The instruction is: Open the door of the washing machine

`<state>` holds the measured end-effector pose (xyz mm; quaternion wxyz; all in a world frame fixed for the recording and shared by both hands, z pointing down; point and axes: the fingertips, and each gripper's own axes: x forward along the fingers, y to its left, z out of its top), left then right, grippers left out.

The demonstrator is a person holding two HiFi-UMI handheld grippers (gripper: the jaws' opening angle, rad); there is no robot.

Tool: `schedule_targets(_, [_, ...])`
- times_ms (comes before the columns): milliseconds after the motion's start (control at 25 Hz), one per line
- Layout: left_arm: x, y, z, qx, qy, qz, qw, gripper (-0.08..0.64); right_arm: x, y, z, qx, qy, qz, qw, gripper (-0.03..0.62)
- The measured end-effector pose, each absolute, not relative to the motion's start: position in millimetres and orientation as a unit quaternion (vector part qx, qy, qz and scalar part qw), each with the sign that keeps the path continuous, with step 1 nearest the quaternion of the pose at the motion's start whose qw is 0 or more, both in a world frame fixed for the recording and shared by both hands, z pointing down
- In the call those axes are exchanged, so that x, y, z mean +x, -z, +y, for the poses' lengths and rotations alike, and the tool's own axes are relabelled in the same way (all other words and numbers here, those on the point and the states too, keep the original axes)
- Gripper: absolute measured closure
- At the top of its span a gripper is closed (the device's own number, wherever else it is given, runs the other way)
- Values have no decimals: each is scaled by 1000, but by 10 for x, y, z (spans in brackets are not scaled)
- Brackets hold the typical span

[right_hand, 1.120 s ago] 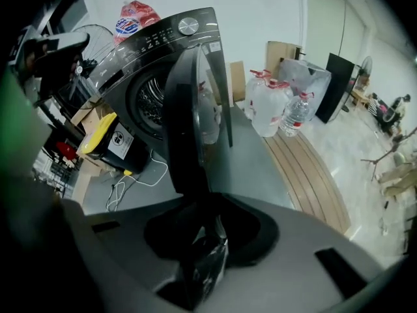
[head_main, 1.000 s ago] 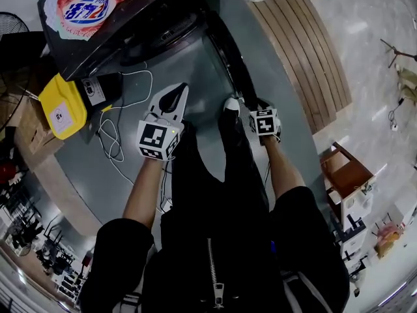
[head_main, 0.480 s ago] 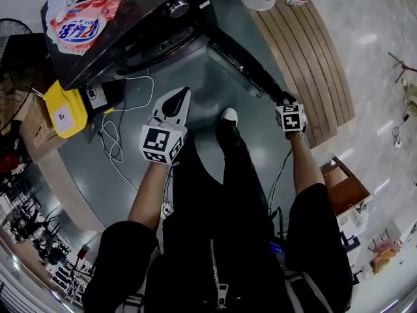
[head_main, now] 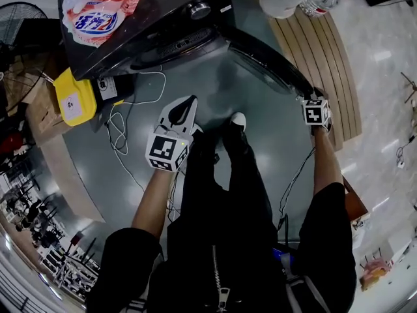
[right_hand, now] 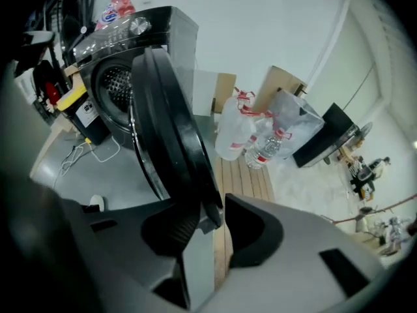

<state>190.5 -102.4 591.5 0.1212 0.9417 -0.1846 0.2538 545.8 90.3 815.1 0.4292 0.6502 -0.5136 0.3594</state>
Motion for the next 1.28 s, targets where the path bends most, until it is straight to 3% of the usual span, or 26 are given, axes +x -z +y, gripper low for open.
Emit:
schedule_targets(160, [1681, -5879, -1063, 937, -255, -205, 125, 554, 5629, -8092, 935, 681, -367, -464, 432, 423])
schedule_targets(280, [1512, -5765, -1087, 935, -248, -221, 127, 554, 5528, -8024, 1008, 703, -380, -439, 409, 425])
schedule_targets(360, [1401, -5646, -1102, 934, -240, -232, 126, 554, 5330, -7965, 1028, 716, -394, -435, 377, 465])
schedule_targets(520, [1147, -5401, -1219, 934, -225, -250, 118, 554, 4582, -7717, 728, 704, -399, -493, 320, 588])
schedule_targets(680, [876, -5208, -1408, 932, -208, -273, 114, 554, 3613, -7344, 168, 633, -367, -604, 317, 588])
schedule_targets(880, [610, -4915, -1640, 934, -186, -284, 108, 554, 2706, -6428, -684, 614, -309, -683, 249, 588])
schedule_targets(1280, [224, -4421, -2086, 944, -135, -291, 81, 554, 1497, -4843, -1726, 596, -165, -768, 166, 589])
